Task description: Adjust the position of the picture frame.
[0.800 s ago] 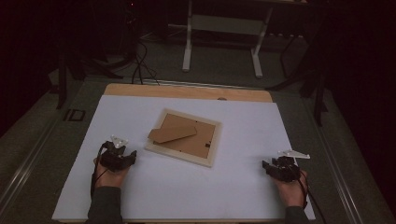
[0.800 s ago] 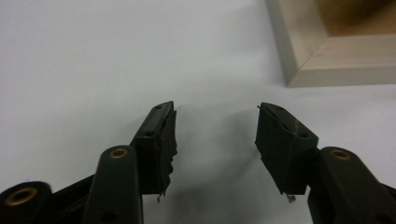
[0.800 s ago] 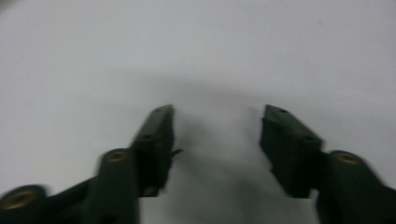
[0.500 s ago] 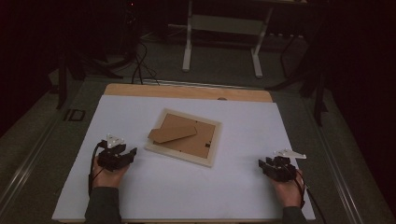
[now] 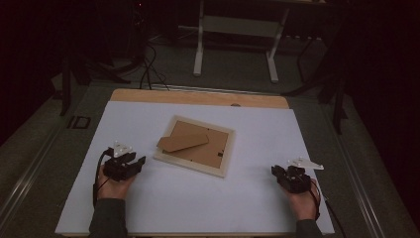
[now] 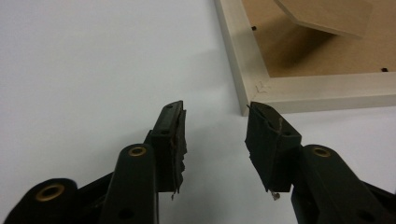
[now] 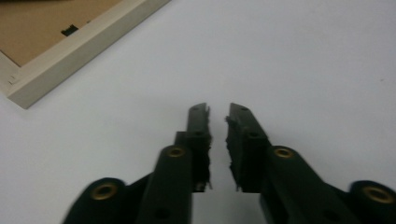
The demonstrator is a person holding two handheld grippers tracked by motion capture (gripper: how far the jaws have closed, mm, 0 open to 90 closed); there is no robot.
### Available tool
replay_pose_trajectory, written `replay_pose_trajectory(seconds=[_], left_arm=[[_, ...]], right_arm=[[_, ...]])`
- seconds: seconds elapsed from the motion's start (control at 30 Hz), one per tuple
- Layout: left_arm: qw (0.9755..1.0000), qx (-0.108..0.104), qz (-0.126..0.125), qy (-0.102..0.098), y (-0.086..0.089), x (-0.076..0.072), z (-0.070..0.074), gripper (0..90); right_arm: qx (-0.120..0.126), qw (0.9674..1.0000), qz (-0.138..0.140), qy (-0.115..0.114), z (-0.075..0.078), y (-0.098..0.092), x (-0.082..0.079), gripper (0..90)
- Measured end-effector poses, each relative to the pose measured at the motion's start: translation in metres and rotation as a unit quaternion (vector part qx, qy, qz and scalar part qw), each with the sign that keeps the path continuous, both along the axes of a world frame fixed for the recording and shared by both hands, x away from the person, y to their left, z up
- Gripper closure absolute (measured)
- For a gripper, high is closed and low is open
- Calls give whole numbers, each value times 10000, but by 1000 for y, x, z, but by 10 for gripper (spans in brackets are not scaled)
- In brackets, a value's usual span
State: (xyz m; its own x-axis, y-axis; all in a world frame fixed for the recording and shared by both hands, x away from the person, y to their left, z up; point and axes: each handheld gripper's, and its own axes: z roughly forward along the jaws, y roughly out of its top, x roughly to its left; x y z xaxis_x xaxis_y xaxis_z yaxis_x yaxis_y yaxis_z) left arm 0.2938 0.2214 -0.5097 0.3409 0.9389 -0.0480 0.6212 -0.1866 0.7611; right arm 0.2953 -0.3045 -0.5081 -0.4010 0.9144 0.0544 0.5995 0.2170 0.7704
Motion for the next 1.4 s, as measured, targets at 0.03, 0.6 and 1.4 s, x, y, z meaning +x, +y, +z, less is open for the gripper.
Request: replay_pose_trajectory(seconds=[0.03,0.6,1.4], left_arm=[[10000,-21,-23,-2,0,0,1,596],[9996,-200,-189,57,6,23,16,628],[9981,-280,-330,441,-4,51,-12,899]], right_arm=[[14,10000,-2,-22,1,1,-1,830],[21,9989,401,-221,8,39,-11,871],[-150,9936,1080,-291,14,88,-5,900]])
